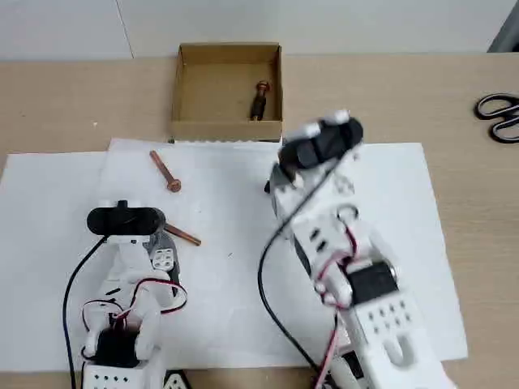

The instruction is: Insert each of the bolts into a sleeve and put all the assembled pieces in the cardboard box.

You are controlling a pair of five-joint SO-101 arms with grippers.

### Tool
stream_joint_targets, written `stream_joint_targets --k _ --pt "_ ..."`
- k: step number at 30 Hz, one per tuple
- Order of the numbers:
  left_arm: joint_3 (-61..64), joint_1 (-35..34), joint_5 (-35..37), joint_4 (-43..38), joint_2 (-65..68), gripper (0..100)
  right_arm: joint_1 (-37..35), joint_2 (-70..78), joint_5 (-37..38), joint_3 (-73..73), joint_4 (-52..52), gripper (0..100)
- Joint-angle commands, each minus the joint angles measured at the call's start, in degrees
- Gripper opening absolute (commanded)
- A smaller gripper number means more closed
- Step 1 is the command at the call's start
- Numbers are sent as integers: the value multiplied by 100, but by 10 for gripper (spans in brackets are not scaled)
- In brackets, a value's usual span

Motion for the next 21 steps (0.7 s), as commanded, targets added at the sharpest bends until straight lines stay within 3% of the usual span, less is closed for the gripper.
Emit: stream_joint_targets --k 1,21 --pt "-13 0 -18 -149 -62 6 66 1121 70 -1152 -576 4" --pt "-13 9 -26 -149 -62 6 374 6985 53 -6338 -1209 4"
